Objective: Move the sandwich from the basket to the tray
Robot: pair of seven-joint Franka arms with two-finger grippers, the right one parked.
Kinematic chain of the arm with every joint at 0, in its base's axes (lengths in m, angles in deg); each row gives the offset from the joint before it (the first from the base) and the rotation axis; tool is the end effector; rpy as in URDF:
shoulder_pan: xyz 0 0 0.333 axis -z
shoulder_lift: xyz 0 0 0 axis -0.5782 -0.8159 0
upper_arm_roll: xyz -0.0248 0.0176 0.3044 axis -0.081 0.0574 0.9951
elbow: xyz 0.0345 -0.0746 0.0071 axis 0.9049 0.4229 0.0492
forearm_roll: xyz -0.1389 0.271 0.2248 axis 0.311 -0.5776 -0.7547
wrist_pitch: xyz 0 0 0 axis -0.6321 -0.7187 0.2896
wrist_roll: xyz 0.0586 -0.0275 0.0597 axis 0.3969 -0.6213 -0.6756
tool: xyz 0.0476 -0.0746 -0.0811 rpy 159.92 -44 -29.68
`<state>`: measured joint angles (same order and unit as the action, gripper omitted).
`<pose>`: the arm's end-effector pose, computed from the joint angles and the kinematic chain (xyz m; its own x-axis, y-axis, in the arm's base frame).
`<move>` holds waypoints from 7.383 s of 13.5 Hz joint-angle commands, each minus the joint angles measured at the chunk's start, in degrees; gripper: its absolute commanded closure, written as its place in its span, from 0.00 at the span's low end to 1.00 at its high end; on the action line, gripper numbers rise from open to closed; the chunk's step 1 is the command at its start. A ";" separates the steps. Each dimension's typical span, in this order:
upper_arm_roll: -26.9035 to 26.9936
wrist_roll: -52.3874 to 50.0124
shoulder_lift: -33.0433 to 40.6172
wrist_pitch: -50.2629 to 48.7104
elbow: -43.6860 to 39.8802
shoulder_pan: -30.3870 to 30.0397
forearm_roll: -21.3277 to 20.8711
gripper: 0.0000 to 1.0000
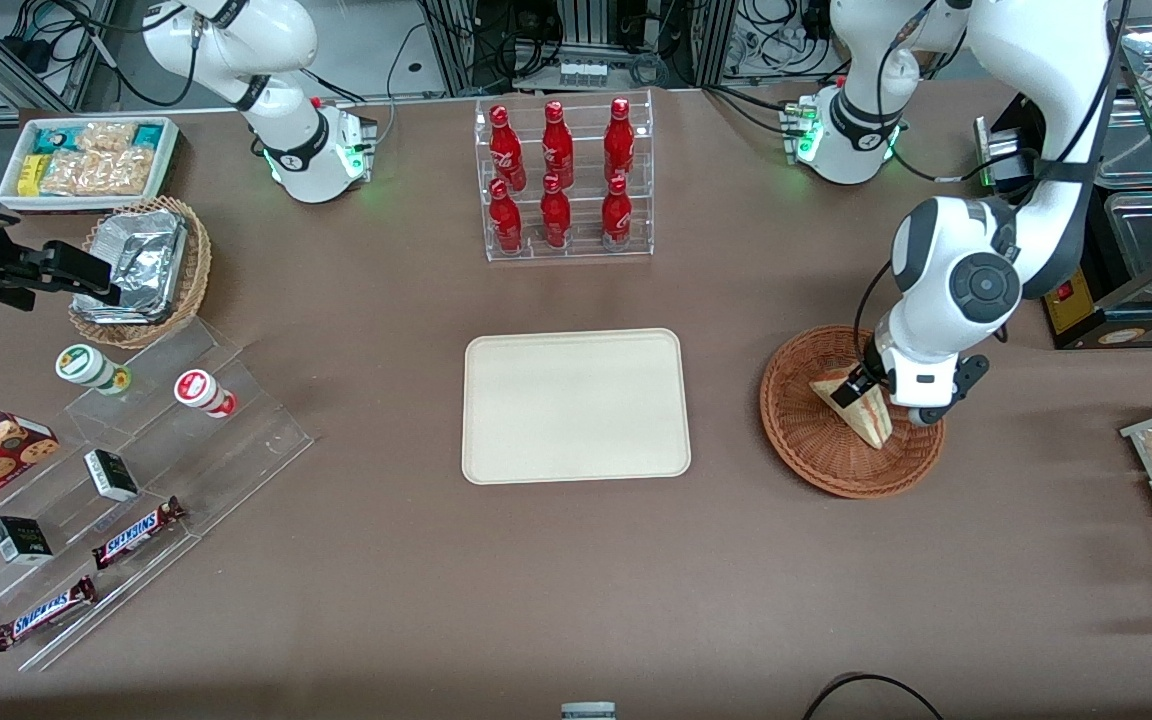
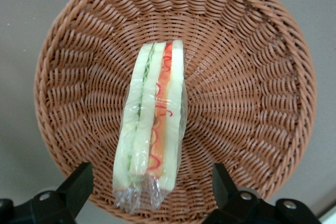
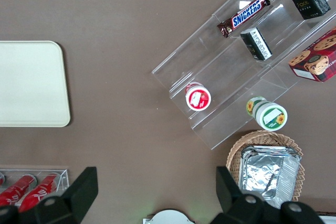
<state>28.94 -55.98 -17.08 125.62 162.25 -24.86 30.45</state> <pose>0.5183 -0.1034 0.2720 0.7510 0.6580 -0.0539 0.6549 -0.7528 -0.0662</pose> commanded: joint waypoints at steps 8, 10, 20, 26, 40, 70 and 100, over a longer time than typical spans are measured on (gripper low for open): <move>0.19 -7.70 -2.33 2.50 1.43 -0.09 -0.22 1.00; 0.28 -7.44 -1.80 1.89 0.73 -0.18 -0.22 1.00; -2.52 2.12 -1.54 -16.20 -14.11 0.96 -0.48 1.00; -11.40 7.15 -5.21 -19.04 -20.79 1.49 -1.00 1.00; -14.93 -5.41 -26.75 -18.33 -40.75 18.71 -9.09 1.00; -14.93 -15.43 -27.39 -13.58 -52.97 23.20 -9.36 0.00; -14.23 42.92 3.82 -41.53 -34.51 -10.81 -5.84 0.00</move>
<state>15.15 -14.28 -13.98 85.82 129.16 -34.21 24.03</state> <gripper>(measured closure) 0.000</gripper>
